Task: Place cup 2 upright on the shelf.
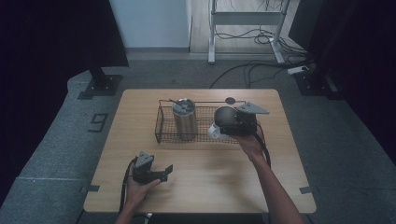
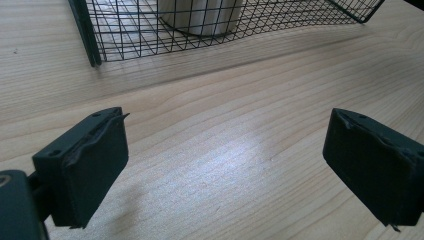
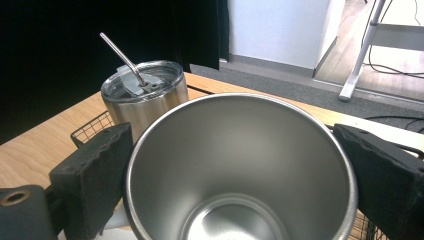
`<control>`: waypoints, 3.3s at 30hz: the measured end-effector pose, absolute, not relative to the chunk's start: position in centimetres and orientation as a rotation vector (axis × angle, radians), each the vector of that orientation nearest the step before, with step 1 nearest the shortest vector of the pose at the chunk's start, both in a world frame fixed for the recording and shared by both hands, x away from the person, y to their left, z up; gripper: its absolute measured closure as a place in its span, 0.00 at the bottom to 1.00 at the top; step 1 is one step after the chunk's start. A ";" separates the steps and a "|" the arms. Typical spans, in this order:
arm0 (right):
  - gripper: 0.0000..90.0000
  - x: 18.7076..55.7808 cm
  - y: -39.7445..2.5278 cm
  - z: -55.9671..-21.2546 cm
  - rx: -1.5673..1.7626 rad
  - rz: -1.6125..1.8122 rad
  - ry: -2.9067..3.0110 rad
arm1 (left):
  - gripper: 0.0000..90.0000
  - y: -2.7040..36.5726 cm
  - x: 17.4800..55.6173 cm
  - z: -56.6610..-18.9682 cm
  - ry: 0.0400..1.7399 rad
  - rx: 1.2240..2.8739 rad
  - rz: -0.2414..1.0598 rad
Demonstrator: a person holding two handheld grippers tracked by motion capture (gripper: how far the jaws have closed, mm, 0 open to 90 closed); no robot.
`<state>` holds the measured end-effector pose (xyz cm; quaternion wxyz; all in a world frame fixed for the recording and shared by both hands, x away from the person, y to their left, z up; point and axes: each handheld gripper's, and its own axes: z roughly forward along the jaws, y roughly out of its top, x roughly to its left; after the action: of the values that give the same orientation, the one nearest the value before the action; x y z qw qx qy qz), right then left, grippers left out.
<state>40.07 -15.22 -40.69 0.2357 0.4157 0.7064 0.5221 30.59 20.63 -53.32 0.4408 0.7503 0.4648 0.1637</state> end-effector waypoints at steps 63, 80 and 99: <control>0.06 46.0 -15.0 -42.6 1.233 1.364 1.940 | 0.05 21.1 30.6 -53.4 1.158 1.863 0.399; 0.06 46.7 -15.5 -44.6 1.278 1.325 1.950 | 0.05 21.2 30.6 -53.4 1.156 1.871 0.396; 0.06 47.0 -15.4 -46.0 1.297 1.287 1.981 | 0.05 21.3 30.6 -53.4 1.158 1.871 0.398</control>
<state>47.02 -15.36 -46.02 0.2215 0.4692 0.7169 0.4656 30.64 21.26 -53.38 0.4376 0.7523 0.4657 0.1600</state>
